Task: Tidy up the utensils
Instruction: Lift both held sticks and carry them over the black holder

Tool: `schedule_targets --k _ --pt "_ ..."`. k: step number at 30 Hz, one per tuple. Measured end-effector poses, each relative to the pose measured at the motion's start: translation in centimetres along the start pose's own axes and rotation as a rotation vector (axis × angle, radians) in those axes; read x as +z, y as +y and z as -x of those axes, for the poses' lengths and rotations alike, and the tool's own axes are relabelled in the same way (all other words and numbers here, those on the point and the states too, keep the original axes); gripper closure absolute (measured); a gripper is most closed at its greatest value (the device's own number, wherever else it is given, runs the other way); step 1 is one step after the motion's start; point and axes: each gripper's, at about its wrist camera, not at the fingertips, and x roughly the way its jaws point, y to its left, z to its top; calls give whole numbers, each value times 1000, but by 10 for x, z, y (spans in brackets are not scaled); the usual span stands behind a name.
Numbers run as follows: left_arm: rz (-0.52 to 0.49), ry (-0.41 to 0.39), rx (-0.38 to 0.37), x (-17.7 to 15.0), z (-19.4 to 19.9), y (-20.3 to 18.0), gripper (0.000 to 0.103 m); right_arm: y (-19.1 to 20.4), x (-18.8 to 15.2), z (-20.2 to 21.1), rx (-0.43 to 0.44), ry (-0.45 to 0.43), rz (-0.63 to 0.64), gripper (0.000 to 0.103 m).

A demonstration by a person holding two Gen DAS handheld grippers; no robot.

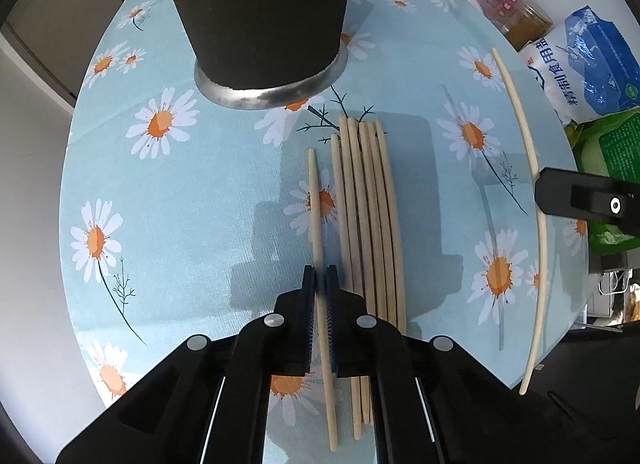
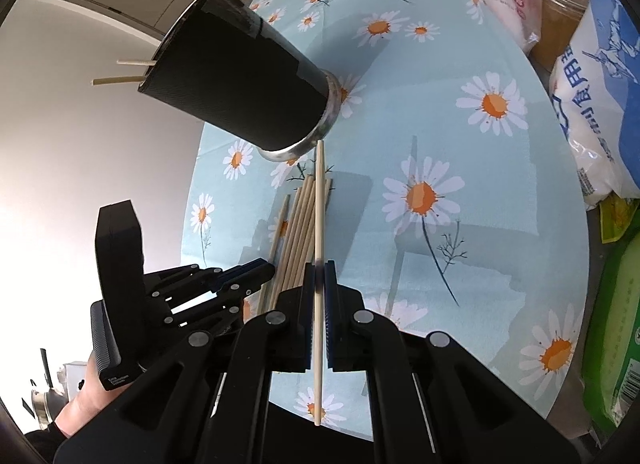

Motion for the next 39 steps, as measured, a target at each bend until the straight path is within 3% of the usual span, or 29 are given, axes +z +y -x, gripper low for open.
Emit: schedule_targets --k 8,18,27,30,34,39 --pt "0 -15 -12 6 -1 4 99 -1 4 -8 19 -23 4 98" --pt "113 -89 -111 -4 9 34 99 15 12 4 34 -60 82 98" --pt "155 -321 -239 -25 72 43 99 31 19 19 107 -136 175 98" --pt "120 -418 -213 -27 95 30 99 38 21 30 129 -193 211 98" --pt "111 -523 -234 -26 123 27 99 45 31 41 157 -240 234 98" --pt "74 -717 -257 -17 168 27 99 70 43 63 184 -336 321 98"
